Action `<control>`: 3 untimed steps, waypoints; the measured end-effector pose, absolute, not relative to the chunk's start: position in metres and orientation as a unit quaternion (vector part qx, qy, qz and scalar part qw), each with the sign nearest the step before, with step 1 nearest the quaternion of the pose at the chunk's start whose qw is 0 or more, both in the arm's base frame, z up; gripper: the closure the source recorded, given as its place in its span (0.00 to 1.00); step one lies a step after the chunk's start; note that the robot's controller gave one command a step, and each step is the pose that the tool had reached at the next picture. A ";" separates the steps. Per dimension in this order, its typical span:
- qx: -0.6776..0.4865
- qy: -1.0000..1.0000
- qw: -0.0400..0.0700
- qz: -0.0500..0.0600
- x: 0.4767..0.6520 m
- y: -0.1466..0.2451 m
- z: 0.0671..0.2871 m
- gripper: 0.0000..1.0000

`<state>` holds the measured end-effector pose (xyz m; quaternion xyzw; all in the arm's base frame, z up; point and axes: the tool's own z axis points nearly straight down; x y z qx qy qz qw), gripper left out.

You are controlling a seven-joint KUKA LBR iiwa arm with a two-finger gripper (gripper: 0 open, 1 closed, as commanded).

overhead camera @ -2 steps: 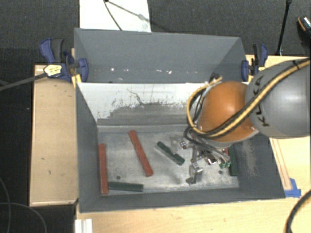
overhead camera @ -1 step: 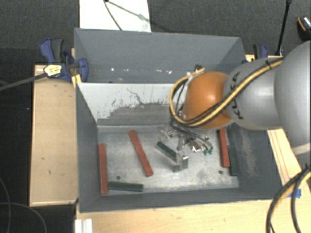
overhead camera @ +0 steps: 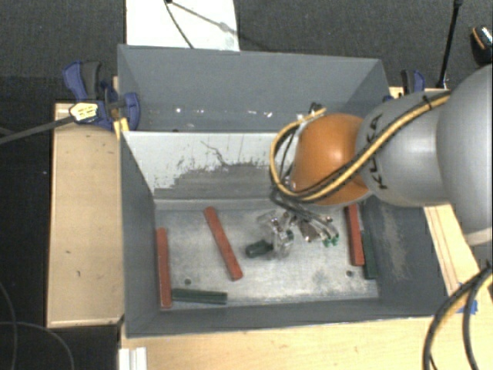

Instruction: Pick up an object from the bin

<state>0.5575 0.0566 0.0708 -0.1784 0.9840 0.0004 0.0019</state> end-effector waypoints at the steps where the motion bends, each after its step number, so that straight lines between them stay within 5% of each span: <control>1: -0.284 0.959 0.004 -0.001 0.520 0.036 0.197 1.00; 2: -0.311 0.950 0.005 0.000 0.522 0.063 0.249 1.00; 3: -0.548 0.837 0.003 0.000 0.512 0.068 0.248 1.00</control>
Offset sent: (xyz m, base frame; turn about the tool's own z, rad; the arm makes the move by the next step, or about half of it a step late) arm -0.0388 -0.0196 0.1220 -0.2184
